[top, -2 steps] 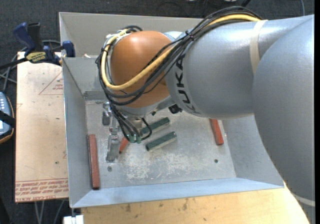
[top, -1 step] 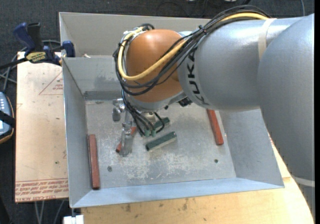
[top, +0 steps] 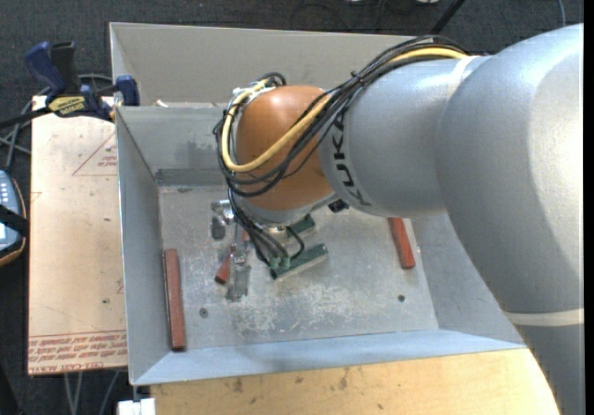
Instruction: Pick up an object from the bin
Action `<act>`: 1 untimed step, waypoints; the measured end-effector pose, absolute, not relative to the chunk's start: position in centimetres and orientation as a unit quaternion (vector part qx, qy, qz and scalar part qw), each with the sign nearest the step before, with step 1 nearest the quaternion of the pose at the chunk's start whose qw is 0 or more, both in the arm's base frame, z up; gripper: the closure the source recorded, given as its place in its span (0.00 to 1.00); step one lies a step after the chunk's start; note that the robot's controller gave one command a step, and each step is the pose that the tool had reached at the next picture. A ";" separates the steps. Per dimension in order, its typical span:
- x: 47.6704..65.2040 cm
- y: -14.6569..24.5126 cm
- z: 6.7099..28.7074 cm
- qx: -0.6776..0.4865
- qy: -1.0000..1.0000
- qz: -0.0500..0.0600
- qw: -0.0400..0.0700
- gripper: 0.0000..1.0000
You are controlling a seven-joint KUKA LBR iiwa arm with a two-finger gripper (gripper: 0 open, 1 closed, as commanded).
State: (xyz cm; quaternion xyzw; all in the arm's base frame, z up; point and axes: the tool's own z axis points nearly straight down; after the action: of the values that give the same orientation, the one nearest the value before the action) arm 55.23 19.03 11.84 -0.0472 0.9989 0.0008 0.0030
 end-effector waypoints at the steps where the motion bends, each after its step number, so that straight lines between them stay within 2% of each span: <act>1: 56.7 15.2 9.9 -0.128 0.992 0.001 -0.001 0.00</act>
Offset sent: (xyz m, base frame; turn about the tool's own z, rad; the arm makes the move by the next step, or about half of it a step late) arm 0.0682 -0.0282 -0.0484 -0.2155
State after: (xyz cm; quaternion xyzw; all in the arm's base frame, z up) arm 56.75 15.25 9.88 -0.1283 0.9917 0.0013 -0.0010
